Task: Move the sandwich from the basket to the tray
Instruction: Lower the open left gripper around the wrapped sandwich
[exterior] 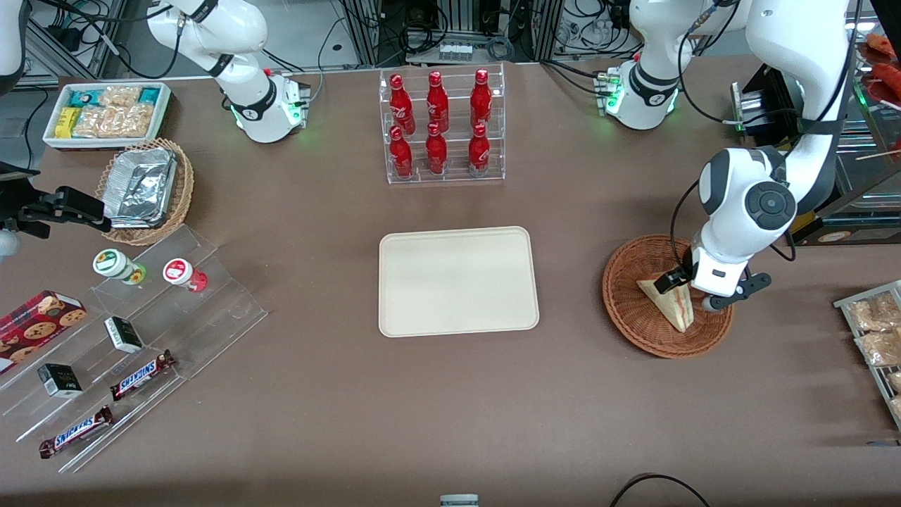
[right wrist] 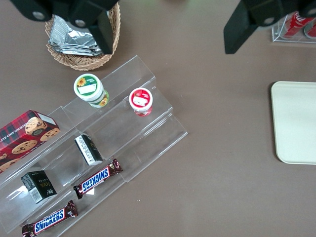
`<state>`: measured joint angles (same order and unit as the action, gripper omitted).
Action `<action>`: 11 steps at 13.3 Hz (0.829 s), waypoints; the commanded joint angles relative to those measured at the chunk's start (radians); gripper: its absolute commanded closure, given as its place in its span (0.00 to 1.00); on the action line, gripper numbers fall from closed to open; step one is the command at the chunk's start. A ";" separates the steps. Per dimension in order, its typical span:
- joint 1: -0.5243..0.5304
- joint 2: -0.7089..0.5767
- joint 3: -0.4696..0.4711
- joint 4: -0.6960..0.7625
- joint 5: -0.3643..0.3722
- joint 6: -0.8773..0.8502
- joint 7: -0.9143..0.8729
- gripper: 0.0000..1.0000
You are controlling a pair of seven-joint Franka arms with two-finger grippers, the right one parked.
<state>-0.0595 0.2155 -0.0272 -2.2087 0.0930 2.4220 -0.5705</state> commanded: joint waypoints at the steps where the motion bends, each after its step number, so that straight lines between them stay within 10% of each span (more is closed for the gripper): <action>1: 0.004 0.022 -0.002 0.004 0.020 0.012 -0.012 0.00; 11: -0.005 0.054 -0.004 0.000 0.020 0.051 -0.023 0.00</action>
<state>-0.0606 0.2597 -0.0289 -2.2086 0.0956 2.4571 -0.5710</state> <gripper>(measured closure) 0.000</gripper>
